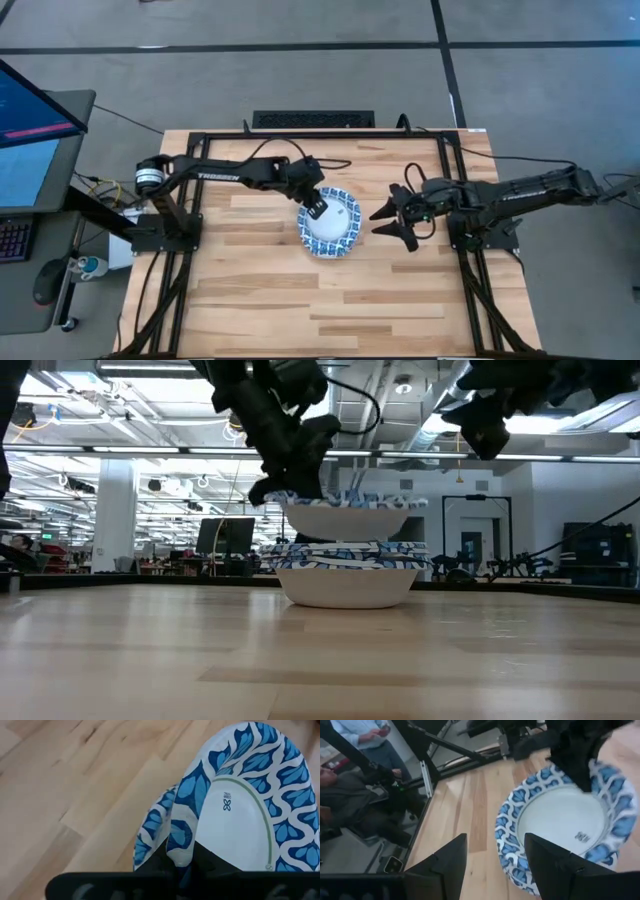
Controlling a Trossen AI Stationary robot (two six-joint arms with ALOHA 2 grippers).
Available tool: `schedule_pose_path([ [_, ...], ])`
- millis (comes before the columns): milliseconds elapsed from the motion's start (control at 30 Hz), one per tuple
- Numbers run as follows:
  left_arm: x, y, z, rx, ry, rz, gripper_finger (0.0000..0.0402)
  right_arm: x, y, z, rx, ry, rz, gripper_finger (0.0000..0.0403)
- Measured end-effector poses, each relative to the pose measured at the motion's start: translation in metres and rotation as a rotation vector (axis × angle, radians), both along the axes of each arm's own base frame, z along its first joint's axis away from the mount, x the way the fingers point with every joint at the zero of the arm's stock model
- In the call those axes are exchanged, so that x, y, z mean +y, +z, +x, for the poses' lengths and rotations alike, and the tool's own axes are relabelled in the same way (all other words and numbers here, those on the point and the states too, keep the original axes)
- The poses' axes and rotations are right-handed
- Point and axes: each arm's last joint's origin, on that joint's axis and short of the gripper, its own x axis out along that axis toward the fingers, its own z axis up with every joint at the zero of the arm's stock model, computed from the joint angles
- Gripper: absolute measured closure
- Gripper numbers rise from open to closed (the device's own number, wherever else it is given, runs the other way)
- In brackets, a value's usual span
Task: Nest bowls inside each other
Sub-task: Stack the white bowl on top of the other white bowl
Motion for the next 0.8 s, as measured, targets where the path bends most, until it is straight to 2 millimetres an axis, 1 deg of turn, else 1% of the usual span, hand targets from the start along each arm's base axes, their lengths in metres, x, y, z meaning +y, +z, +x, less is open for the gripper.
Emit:
schedule_pose_path([
  [133,0.005,-0.010,0.003,0.026,-0.016,-0.007,0.0401,0.000,0.002,-0.001,-0.008,0.000,0.001,0.0182],
  [200,0.008,-0.018,0.005,0.048,-0.019,-0.020,0.0401,0.000,0.001,-0.001,-0.006,0.000,0.001,0.0182],
  [367,0.009,-0.021,0.016,-0.054,-0.102,-0.078,0.0394,0.000,0.001,-0.001,-0.003,-0.005,0.016,0.0182],
  [467,0.010,-0.025,0.017,-0.044,-0.127,-0.074,0.0376,0.000,0.002,0.000,-0.005,-0.007,0.020,0.0182],
  [533,0.011,-0.028,0.013,-0.003,-0.124,-0.065,0.0360,0.000,0.002,0.000,-0.006,-0.011,0.033,0.0182],
  [667,0.014,-0.029,0.011,0.025,-0.118,-0.028,0.0327,0.000,0.003,0.000,-0.011,-0.014,0.043,0.0182],
  [800,0.018,-0.029,0.010,0.024,-0.114,-0.034,0.0299,0.000,0.003,0.000,-0.018,-0.017,0.052,0.0182],
])
